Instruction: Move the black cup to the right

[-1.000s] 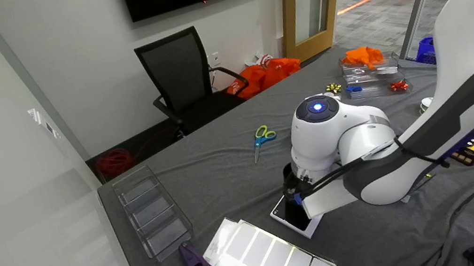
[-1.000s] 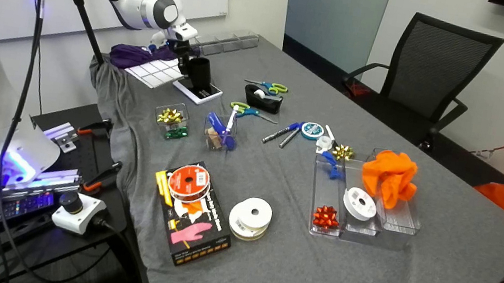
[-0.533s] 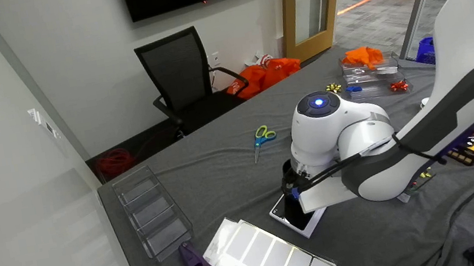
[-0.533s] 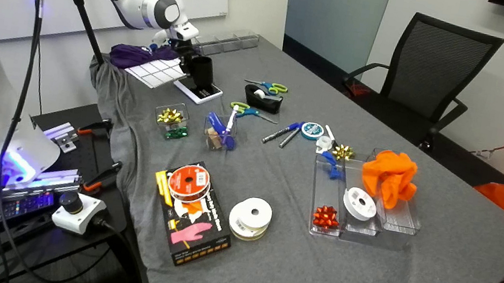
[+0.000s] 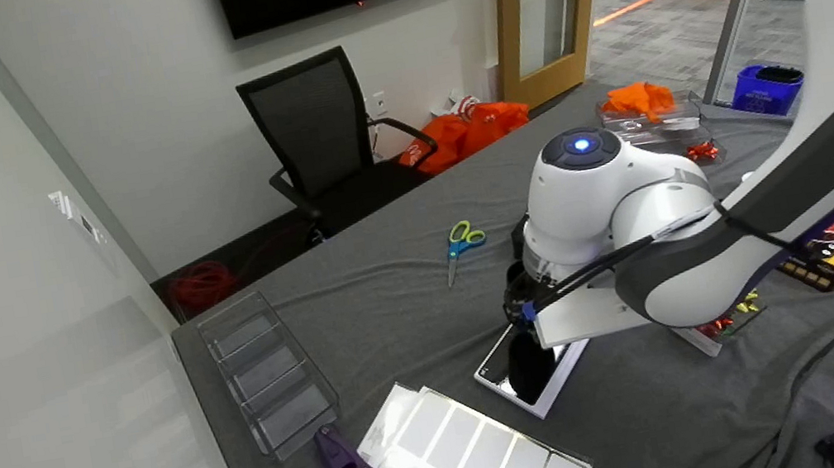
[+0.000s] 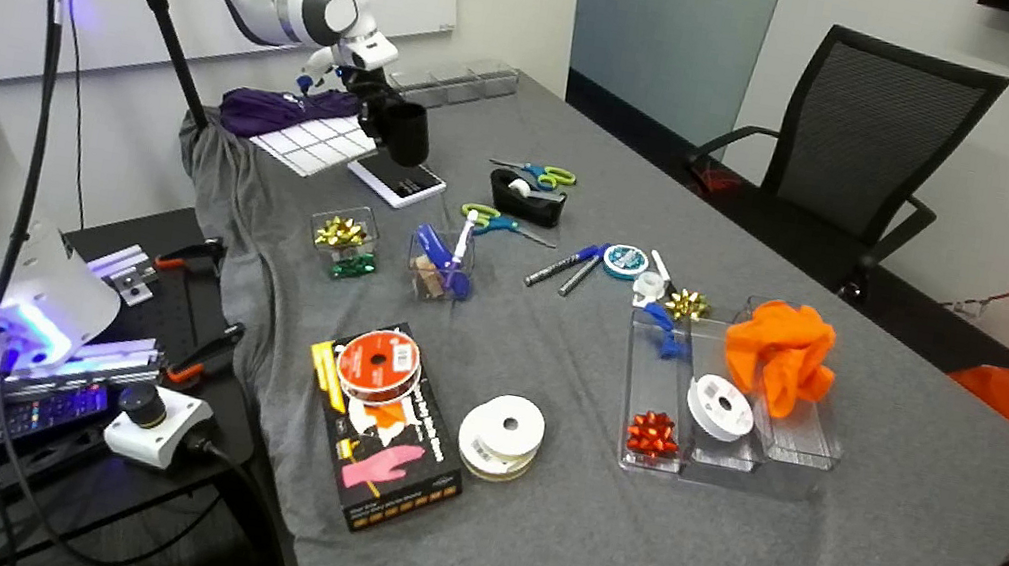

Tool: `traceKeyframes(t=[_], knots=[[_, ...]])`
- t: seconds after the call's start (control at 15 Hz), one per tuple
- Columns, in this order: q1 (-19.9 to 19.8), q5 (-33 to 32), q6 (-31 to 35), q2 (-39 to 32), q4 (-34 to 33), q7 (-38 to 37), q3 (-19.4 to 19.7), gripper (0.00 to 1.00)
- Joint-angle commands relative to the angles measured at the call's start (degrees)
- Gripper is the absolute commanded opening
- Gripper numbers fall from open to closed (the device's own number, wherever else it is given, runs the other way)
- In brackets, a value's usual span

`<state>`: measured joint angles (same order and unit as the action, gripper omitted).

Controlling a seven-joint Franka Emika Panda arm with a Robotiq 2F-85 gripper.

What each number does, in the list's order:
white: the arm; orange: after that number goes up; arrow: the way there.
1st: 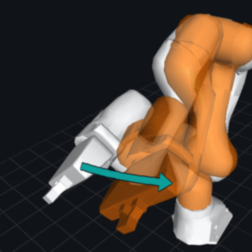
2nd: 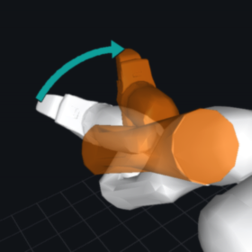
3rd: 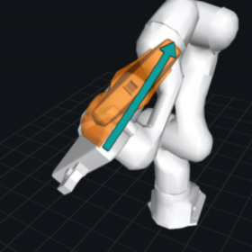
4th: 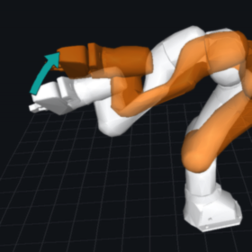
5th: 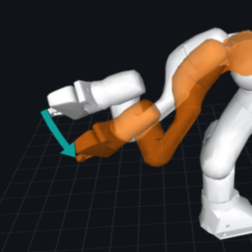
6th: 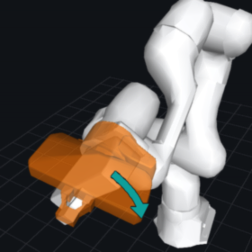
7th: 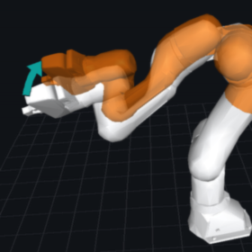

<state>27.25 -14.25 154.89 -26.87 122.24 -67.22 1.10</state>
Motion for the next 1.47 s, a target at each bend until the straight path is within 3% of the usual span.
traceKeyframes(t=[0.0, 0.87, 1.4], knots=[[-1.8, 0.5, 0.7, 6.6, 5.9, 2.1, -0.7, 0.05], [-9.0, -1.3, -1.6, 13.0, 5.6, 0.3, 2.0, 0.05], [-16.2, 1.8, -10.6, 18.8, 6.7, 9.8, 1.7, 0.05]])
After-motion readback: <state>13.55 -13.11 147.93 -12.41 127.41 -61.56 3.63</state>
